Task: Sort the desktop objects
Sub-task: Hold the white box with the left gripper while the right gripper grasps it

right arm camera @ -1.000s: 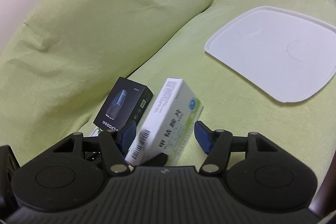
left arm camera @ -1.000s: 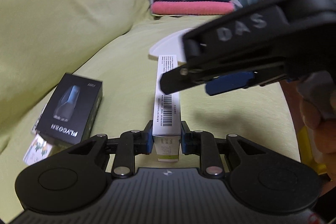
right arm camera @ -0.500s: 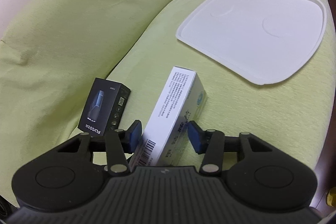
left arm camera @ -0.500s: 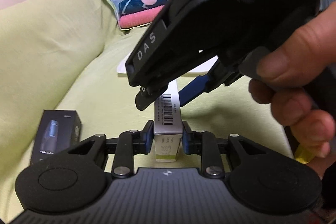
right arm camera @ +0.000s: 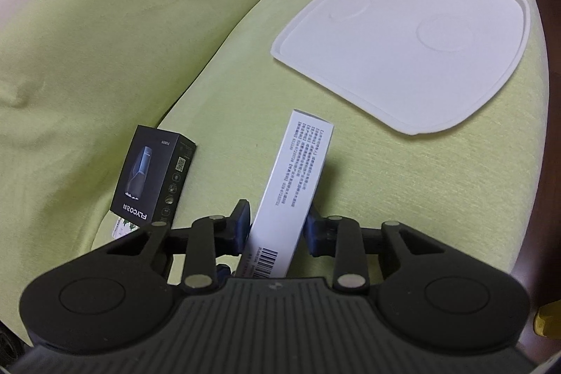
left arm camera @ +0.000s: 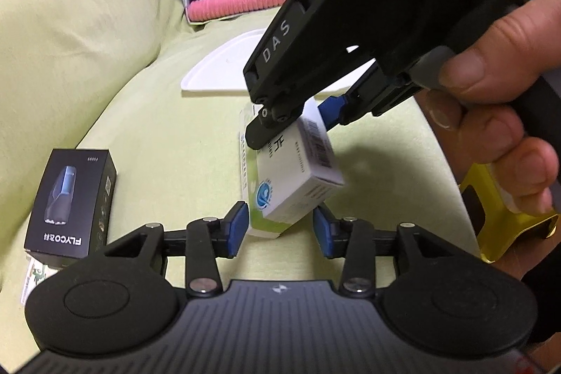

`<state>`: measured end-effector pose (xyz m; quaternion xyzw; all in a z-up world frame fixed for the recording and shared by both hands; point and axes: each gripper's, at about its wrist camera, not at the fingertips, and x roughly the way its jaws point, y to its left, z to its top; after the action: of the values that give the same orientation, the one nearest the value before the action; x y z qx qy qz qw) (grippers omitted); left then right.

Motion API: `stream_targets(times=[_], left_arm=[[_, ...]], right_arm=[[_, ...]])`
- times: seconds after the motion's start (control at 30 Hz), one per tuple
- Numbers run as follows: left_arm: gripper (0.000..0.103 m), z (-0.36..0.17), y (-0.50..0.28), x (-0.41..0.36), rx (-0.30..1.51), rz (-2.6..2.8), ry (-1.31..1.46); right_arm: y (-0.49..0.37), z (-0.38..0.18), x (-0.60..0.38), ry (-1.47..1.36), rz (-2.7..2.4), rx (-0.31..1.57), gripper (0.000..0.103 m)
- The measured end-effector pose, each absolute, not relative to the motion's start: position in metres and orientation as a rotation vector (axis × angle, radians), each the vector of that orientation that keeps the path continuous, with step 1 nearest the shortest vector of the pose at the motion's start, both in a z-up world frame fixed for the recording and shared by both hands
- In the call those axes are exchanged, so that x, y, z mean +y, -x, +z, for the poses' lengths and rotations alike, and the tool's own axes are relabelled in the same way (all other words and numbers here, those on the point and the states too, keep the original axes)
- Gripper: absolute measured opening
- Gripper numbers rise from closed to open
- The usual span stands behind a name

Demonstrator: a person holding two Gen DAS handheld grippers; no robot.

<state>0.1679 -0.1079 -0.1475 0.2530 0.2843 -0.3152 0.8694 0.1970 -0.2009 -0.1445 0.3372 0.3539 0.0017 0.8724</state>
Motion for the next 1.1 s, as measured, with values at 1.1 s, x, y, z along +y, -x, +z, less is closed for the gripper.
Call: stream_targets(times=[1.1], left_arm=[[0.049,-0.162,-0.164,-0.115,0.581,-0.762,-0.566]], right_arm=[[-0.155,-0.1,-0.171,-0.336,0.161,0.746,0.022]])
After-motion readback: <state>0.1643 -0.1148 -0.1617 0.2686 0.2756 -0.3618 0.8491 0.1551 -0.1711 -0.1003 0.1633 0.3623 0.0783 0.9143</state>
